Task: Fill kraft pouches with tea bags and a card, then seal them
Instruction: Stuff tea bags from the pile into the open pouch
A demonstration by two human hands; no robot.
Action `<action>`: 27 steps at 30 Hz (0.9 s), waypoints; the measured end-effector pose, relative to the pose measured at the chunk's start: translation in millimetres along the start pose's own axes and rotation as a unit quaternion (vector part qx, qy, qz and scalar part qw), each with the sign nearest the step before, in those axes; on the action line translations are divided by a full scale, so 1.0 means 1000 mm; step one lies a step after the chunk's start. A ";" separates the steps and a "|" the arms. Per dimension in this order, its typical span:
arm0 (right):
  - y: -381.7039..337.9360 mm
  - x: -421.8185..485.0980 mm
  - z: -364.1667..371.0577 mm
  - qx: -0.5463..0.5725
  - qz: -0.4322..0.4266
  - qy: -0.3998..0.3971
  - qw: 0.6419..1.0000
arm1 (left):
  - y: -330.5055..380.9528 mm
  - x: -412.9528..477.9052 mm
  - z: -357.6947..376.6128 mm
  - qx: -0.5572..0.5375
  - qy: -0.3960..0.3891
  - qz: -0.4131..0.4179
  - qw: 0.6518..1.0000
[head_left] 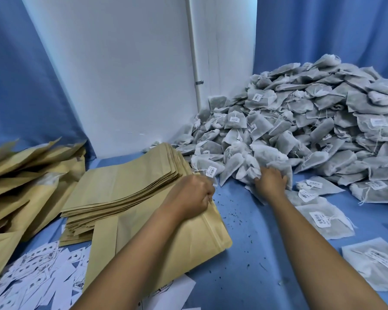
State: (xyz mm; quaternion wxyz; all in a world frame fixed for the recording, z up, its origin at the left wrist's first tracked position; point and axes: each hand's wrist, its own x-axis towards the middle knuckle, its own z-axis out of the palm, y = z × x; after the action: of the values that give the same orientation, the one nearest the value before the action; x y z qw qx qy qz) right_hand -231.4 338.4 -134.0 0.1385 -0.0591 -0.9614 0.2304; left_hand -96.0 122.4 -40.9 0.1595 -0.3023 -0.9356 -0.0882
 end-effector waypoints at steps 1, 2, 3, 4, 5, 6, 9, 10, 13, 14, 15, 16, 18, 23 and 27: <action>-0.003 -0.003 -0.004 0.110 0.009 0.018 0.994 | -0.002 -0.001 0.001 -0.006 0.004 -0.002 1.000; -0.009 -0.008 -0.010 0.292 0.032 0.009 0.956 | -0.004 -0.001 0.002 -0.011 0.011 -0.005 1.000; -0.015 -0.015 -0.016 0.494 0.065 -0.044 0.866 | -0.006 -0.002 0.003 -0.016 0.020 -0.008 1.000; -0.020 -0.023 -0.023 0.645 0.084 -0.108 0.752 | -0.008 -0.002 0.004 -0.021 0.029 -0.010 0.999; -0.022 -0.031 -0.027 0.743 0.085 -0.160 0.644 | -0.009 -0.003 0.004 -0.027 0.040 -0.011 0.999; -0.023 -0.038 -0.031 0.794 0.080 -0.201 0.569 | -0.009 -0.003 0.005 -0.032 0.052 -0.013 0.998; -0.031 -0.067 -0.036 0.816 0.055 -0.322 0.477 | -0.011 -0.005 0.007 -0.051 0.096 -0.029 0.994; -0.034 -0.077 -0.034 0.799 0.047 -0.355 0.484 | -0.011 -0.006 0.007 -0.053 0.116 -0.038 0.991; -0.053 -0.102 -0.028 0.729 0.038 -0.416 0.543 | -0.009 -0.011 0.006 -0.068 0.201 -0.042 0.976; -0.059 -0.107 -0.026 0.714 0.042 -0.416 0.562 | -0.008 -0.013 0.004 -0.076 0.230 -0.041 0.969; -0.064 -0.110 -0.027 0.703 0.044 -0.411 0.579 | -0.008 -0.015 0.002 -0.085 0.257 -0.042 0.962; -0.067 -0.111 -0.027 0.690 0.039 -0.406 0.598 | -0.007 -0.018 0.000 -0.094 0.278 -0.044 0.955; -0.072 -0.113 -0.030 0.630 0.007 -0.402 0.664 | -0.007 -0.025 -0.003 -0.106 0.291 -0.028 0.950; -0.107 -0.130 -0.037 0.372 -0.059 -0.389 0.841 | -0.003 -0.031 -0.003 -0.118 0.270 -0.004 0.956; -0.121 -0.147 -0.037 0.197 -0.095 -0.403 0.889 | 0.006 -0.021 -0.007 -0.084 0.261 0.025 0.961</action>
State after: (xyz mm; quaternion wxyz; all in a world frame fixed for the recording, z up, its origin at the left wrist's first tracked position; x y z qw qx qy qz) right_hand -85.9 220.6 -81.9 -0.2307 0.1589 -0.8703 0.4051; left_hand -74.8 114.1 -41.7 0.3740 -0.3041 -0.8430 -0.2387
